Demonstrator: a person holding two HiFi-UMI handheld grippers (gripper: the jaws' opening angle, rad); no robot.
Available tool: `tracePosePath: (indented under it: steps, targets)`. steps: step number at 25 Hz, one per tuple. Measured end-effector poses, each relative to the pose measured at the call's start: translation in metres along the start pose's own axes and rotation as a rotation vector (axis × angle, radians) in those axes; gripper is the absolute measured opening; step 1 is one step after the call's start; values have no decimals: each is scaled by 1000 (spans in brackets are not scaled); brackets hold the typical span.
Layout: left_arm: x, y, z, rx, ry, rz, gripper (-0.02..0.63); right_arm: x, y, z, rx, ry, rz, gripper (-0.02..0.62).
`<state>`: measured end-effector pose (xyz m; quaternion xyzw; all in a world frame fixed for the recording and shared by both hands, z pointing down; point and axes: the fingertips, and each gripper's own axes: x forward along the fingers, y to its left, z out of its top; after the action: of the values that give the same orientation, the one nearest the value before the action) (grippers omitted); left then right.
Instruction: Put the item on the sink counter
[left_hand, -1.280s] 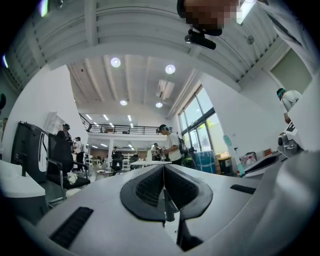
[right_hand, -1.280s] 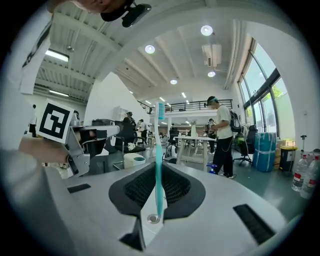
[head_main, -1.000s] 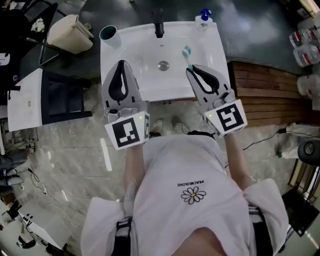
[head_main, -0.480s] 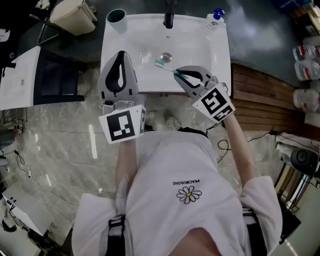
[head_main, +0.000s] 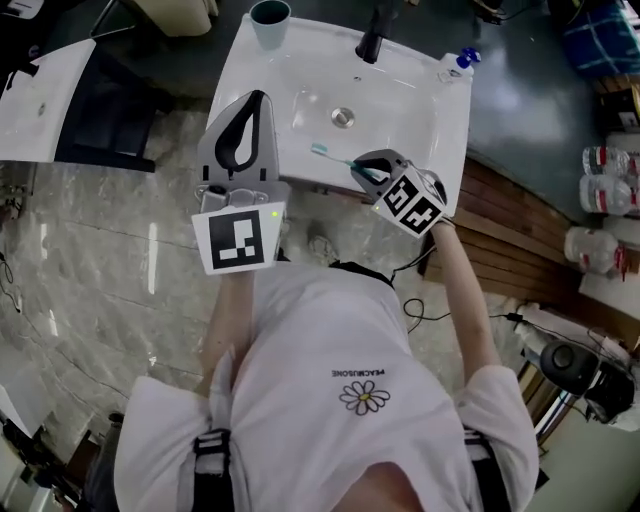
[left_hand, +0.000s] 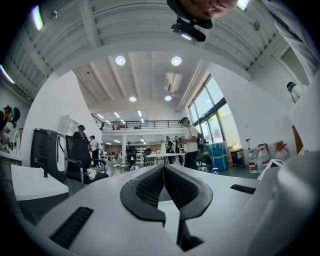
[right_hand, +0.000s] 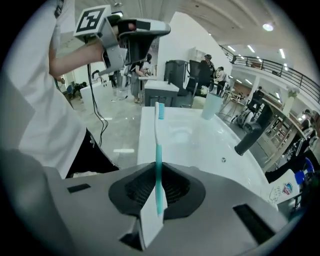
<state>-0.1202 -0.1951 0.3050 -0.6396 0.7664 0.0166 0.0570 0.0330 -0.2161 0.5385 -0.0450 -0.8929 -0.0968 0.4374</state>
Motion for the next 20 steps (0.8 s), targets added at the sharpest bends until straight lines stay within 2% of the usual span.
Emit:
tracePosePath:
  steps: [8,20]
  targets:
    - [-4,14,-7,9,14,29,17,21,6,-25,-116,162,65,37]
    - [-3,21,-20,-17,31,40,17,29,13,-36,-131,261,129,37]
